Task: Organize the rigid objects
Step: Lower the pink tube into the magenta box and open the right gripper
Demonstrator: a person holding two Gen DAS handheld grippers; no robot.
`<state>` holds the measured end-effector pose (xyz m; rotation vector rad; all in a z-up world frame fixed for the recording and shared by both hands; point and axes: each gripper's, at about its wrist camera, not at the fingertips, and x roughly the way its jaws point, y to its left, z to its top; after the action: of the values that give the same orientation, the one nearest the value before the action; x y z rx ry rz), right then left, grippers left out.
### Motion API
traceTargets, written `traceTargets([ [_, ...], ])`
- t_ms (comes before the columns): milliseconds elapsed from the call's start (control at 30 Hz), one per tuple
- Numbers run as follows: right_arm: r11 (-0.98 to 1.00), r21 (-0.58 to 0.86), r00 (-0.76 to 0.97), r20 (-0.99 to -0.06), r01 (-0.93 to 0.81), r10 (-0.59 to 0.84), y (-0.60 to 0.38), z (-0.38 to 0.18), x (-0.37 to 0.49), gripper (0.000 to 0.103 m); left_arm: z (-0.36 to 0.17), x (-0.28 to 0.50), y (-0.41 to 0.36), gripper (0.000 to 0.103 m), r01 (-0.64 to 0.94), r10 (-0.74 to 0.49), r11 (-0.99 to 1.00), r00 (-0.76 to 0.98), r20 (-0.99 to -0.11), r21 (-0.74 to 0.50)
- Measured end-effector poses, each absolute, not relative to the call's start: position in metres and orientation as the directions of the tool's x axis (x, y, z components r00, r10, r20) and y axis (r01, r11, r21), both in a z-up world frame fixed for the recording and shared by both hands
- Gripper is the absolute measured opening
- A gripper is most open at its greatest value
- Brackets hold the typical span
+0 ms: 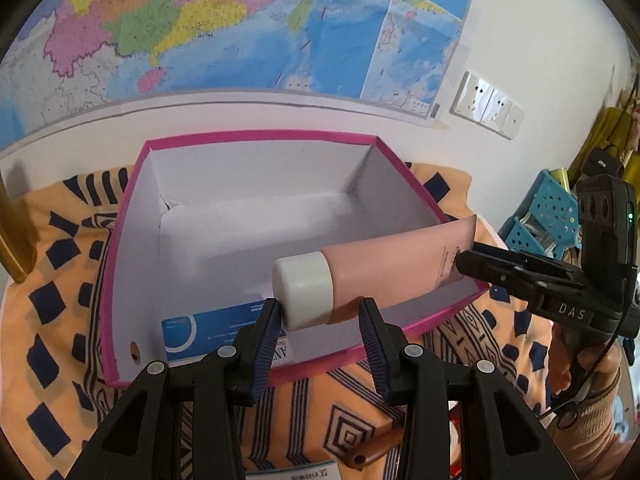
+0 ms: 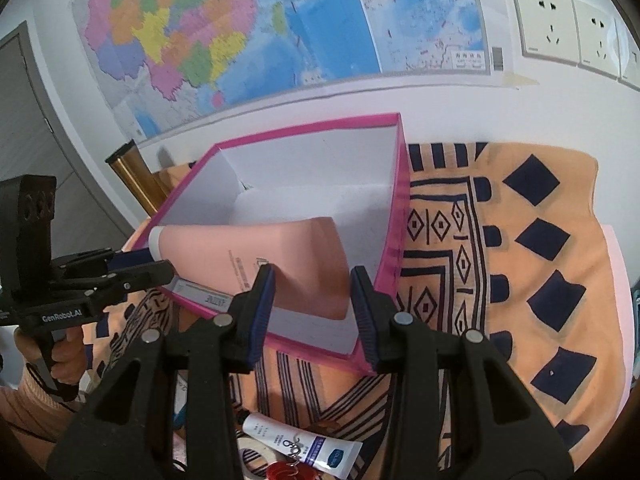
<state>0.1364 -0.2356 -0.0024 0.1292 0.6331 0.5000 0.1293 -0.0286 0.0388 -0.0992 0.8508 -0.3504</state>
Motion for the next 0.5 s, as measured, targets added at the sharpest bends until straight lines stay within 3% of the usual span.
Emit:
traceTargets([
  [233, 0.896, 0.215, 0.684, -0.584, -0.389, 0.438, -0.228, -0.002, 0.141, 0.042, 0.028, 0.144, -0.029, 0.040, 0.239, -0.329, 0.943, 0.560, -0.760, -0.232],
  [500, 0.913, 0.185, 0.706, -0.585, -0.364, 0.400, -0.226, 0.002, 0.138, 0.043, 0.028, 0.139, -0.031, 0.040, 0.249, -0.331, 0.942, 0.578, -0.746, -0.225],
])
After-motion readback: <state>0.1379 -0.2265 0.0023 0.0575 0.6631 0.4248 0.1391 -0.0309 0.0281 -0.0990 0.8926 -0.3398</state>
